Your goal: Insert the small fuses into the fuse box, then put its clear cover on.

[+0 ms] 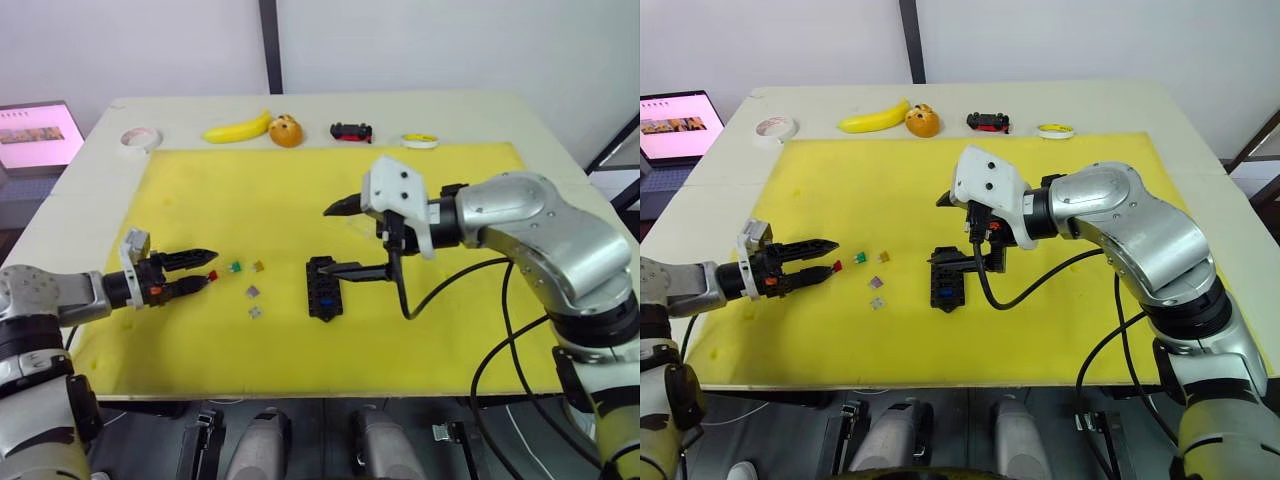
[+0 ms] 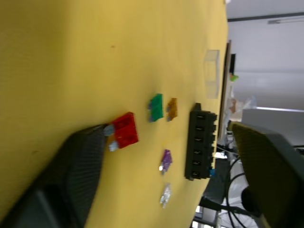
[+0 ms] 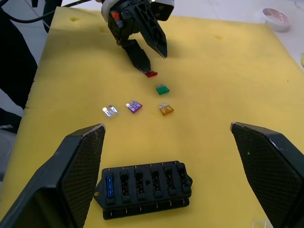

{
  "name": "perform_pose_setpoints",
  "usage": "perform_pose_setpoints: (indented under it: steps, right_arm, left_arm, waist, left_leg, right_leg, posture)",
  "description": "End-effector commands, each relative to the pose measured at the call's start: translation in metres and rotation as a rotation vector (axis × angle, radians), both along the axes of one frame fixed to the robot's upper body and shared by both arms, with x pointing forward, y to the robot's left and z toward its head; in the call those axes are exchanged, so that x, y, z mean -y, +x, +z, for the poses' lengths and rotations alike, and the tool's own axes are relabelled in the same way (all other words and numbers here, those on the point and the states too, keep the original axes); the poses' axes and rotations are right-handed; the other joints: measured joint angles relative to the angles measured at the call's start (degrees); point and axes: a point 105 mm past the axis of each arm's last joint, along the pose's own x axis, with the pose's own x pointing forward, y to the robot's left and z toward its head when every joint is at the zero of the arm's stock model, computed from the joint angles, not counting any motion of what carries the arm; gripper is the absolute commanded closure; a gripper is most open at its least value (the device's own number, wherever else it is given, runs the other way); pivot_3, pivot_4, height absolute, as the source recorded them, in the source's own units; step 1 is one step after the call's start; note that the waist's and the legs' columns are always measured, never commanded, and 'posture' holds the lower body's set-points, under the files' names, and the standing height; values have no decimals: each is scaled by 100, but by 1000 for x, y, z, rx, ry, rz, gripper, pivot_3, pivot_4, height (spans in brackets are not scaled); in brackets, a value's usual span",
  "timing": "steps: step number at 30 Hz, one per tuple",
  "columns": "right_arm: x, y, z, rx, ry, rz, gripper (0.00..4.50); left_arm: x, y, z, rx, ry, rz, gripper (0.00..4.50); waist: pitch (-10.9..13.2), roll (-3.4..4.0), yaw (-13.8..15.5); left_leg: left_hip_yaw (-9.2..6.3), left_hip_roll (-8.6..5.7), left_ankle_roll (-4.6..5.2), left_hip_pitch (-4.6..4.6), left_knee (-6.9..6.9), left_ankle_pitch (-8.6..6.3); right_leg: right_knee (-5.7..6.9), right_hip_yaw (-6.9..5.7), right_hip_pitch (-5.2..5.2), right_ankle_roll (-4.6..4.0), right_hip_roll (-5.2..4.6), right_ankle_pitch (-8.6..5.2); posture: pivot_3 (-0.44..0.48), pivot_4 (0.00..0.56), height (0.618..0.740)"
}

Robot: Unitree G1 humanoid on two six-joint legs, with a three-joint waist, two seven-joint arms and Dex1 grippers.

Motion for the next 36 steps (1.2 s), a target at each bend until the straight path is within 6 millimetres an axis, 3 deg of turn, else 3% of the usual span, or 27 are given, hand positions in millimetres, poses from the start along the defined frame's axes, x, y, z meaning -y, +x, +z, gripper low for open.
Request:
perform_pose_setpoints:
  steps: [1,9,13,34,36]
  right_arm:
    - [-5,-7,15,70,17,31,0]
    - [-5,-8,15,71,15,34,0]
    - [-6,-8,15,71,15,36,0]
    - [-7,-8,14,68,18,37,0]
    - [-7,-9,14,67,19,37,0]
  left_arm:
    - [3,-2,-8,-16,22,-14,756]
    - [0,-4,-15,-22,45,-7,756]
    - [-1,-5,-16,-23,54,-6,2069]
    - [-5,-9,-26,-25,97,-10,2069]
    - [-6,-10,-26,-25,100,-8,2658]
  waist:
    - [0,1,3]
    - [-1,1,-4]
    - [-1,1,-14]
    - [-1,1,-15]
    - [-1,1,-18]
  left_leg:
    - [-1,0,0,0,0,0]
    - [0,0,0,1,0,0]
    - [0,0,0,1,0,0]
    - [0,0,0,2,-1,0]
    - [0,1,0,2,-1,0]
  right_leg:
    - [0,-1,0,0,0,0]
    - [0,-2,0,0,-2,0]
    - [0,-2,0,0,-3,0]
    - [0,-3,0,0,-11,0]
    - [0,-3,0,0,-11,0]
  posture:
    - [0,150,740]
    - [0,150,740]
    - [0,150,740]
    - [0,150,740]
    - [0,150,740]
